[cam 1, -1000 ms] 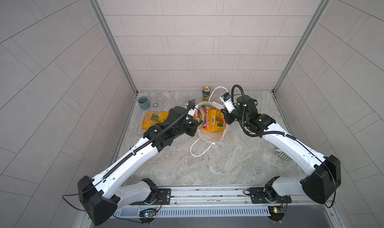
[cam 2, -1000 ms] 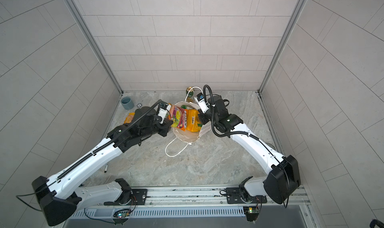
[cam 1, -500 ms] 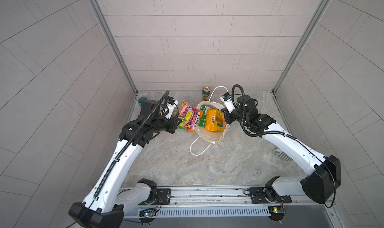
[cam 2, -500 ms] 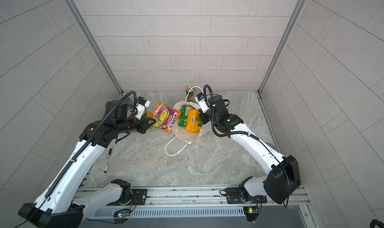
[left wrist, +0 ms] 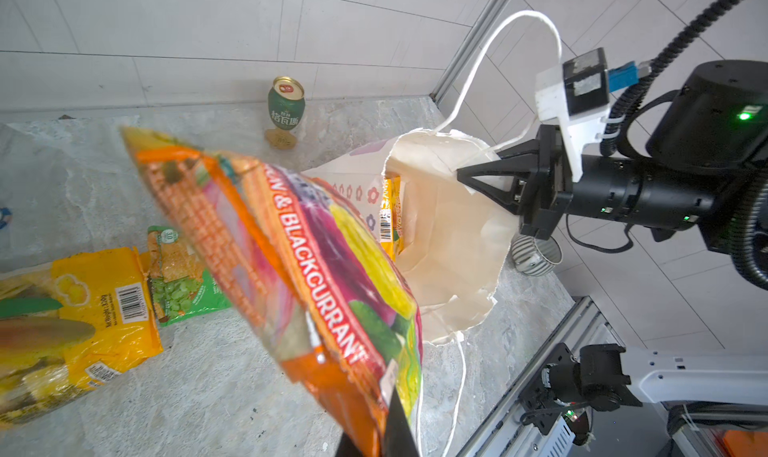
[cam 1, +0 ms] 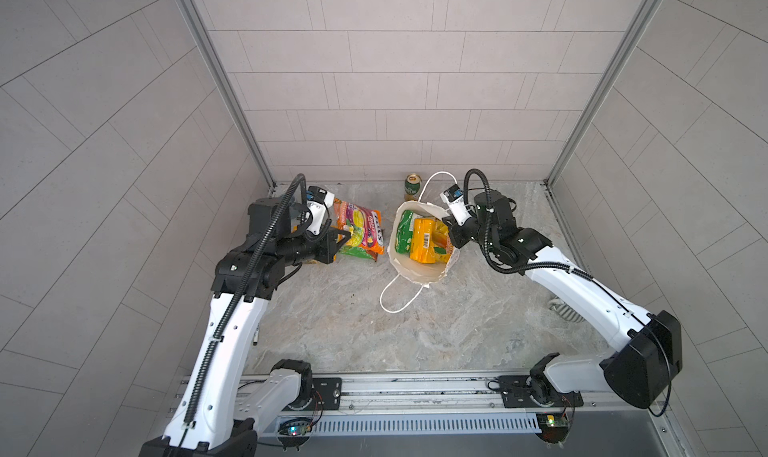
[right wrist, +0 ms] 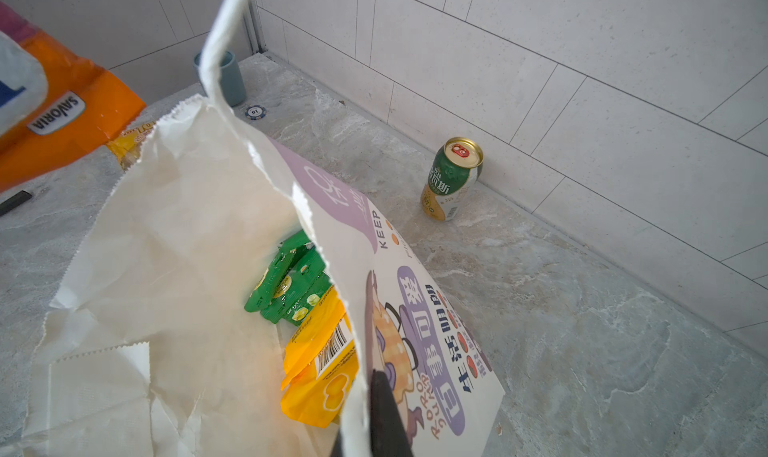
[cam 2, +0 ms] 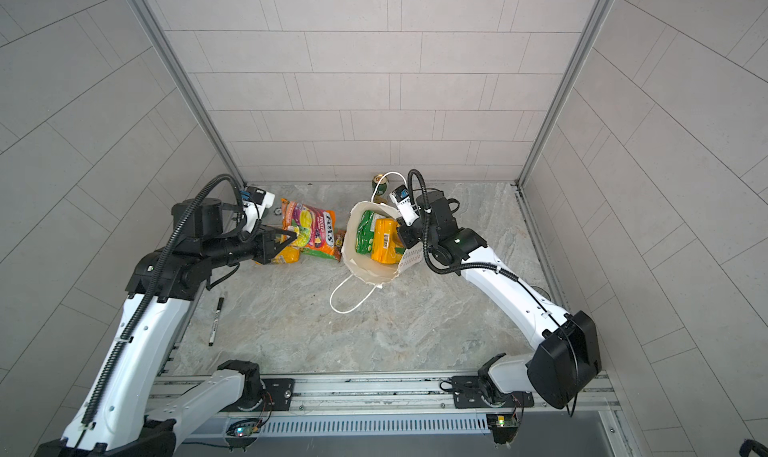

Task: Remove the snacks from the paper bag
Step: 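Carry the candy packet beside the yellow packet and lower it toward the table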

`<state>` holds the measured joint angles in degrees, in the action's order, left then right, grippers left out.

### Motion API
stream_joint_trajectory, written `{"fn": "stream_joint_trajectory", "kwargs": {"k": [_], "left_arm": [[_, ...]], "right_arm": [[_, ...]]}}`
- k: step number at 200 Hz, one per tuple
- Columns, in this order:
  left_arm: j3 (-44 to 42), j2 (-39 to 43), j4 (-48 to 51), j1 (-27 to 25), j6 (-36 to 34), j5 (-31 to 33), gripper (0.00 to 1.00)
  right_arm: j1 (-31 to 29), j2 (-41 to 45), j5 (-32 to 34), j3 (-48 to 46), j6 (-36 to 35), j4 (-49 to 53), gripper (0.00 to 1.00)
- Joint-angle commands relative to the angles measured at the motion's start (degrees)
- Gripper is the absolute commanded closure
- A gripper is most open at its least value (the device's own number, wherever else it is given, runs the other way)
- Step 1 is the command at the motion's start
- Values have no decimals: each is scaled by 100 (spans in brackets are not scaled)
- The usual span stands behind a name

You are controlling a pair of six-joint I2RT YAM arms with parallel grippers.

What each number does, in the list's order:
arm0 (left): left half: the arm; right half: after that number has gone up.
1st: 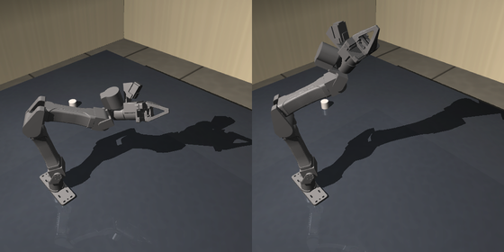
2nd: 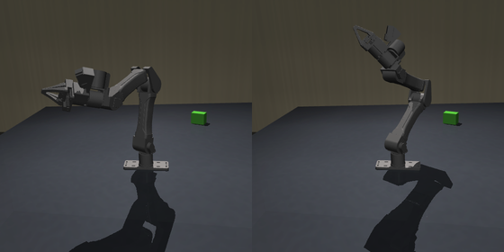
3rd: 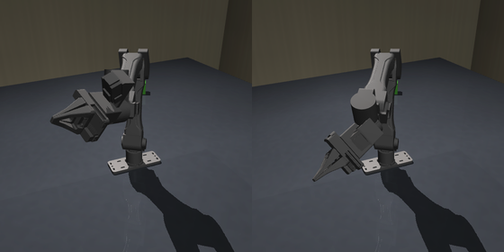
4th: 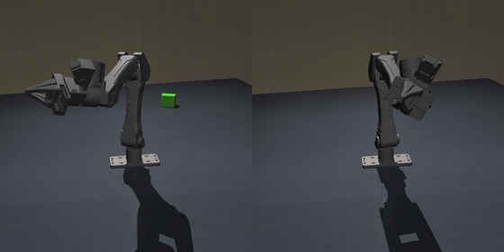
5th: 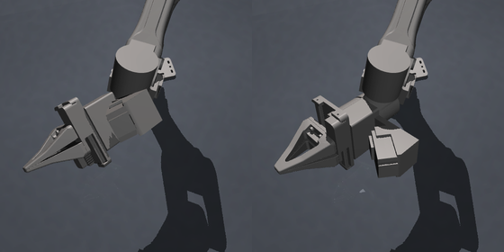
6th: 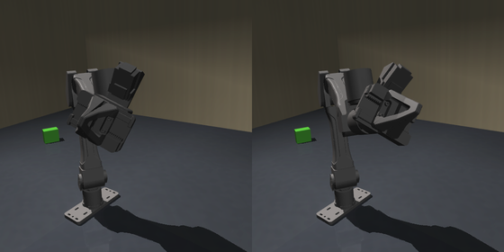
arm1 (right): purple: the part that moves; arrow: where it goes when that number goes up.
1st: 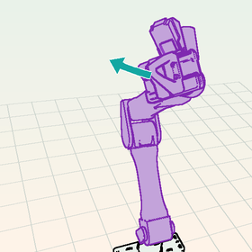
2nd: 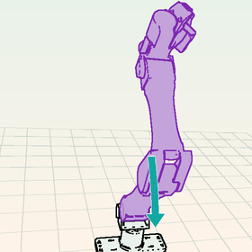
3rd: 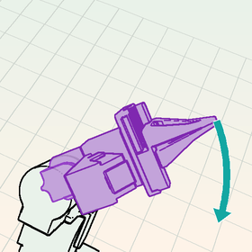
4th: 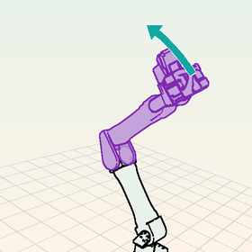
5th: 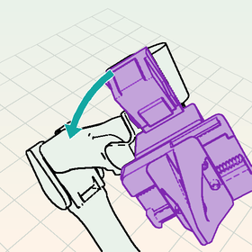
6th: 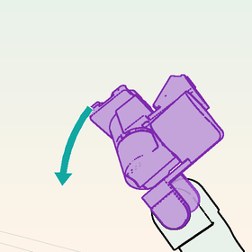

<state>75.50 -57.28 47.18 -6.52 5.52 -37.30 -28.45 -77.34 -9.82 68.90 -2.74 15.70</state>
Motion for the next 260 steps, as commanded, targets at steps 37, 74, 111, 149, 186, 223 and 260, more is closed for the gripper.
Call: {"fn": "stream_joint_trajectory", "kwargs": {"k": [37, 74, 111, 149, 186, 223, 260], "left_arm": [[-1225, 234, -885, 482, 416, 720, 100], [-1541, -8, -539, 695, 1005, 2278, 100], [-1878, 162, -587, 771, 1940, 3288, 100], [-2434, 189, -910, 771, 2686, 3851, 100], [-2876, 532, -1369, 771, 3166, 4591, 100], [-3429, 561, -2091, 769, 3366, 4674, 100], [-3755, 450, -2549, 774, 3509, 4477, 100]], "right_arm": [[33, 101, -55, -6, 21, -313, 100], [32, 117, -83, -14, 34, -317, 100], [32, 124, -83, -23, 30, -330, 100], [40, 132, -137, -57, 33, -357, 100], [41, 104, -186, -26, 55, -340, 100], [45, 59, -243, 13, 71, -336, 100], [58, 71, -282, 5, 72, -320, 100]]}}
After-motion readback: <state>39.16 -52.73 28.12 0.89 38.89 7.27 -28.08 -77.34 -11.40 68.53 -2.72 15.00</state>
